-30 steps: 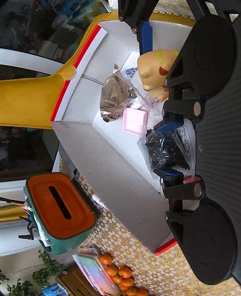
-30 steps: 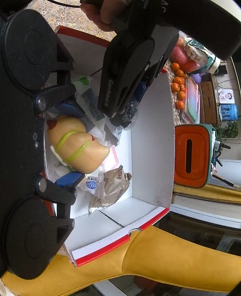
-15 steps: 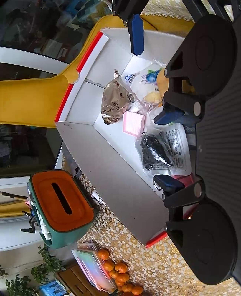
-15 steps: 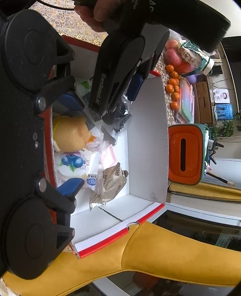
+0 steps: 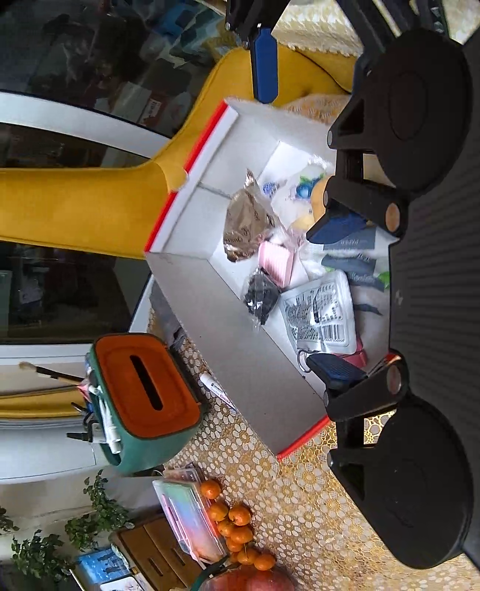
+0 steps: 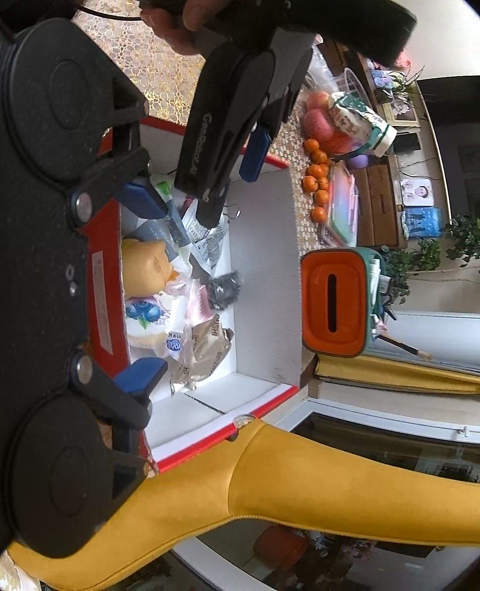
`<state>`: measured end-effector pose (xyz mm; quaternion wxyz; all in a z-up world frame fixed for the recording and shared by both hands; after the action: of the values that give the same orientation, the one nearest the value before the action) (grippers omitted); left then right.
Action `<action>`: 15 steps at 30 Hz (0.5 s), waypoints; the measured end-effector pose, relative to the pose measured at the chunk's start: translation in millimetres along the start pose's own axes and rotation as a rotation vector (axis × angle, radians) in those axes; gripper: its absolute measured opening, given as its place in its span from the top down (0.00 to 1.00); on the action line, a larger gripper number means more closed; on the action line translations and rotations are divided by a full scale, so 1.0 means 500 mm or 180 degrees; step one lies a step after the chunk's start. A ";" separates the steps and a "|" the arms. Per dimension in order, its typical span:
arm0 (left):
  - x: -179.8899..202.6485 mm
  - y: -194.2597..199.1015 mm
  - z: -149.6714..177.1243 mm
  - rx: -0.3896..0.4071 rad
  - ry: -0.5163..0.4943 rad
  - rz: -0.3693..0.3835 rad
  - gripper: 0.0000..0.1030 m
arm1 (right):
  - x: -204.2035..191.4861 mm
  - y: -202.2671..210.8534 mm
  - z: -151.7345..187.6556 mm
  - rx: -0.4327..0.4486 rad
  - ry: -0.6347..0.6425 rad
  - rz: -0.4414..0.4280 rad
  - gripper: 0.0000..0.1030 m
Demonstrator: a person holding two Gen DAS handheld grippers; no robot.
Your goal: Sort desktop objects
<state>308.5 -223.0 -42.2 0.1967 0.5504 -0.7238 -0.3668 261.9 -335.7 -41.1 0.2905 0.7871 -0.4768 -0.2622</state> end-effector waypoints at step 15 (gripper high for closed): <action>-0.002 0.143 0.041 0.0319 0.0215 0.0105 0.37 | -0.051 0.089 0.020 0.0094 0.0132 0.0030 0.17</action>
<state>247.9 -206.7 -2.2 0.1993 0.5596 -0.7431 -0.3080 217.8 -331.4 -13.0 0.2898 0.7944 -0.4782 -0.2375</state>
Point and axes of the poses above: each gripper's, at about its wrist camera, not at the fingertips, and y roughly against the way its jaws point, x to its right, z to its underside, the point moved 3 cm from there along -y, roughly the way its jaws point, and after that the axes turned 12 degrees about -z, right-handed, at the moved point
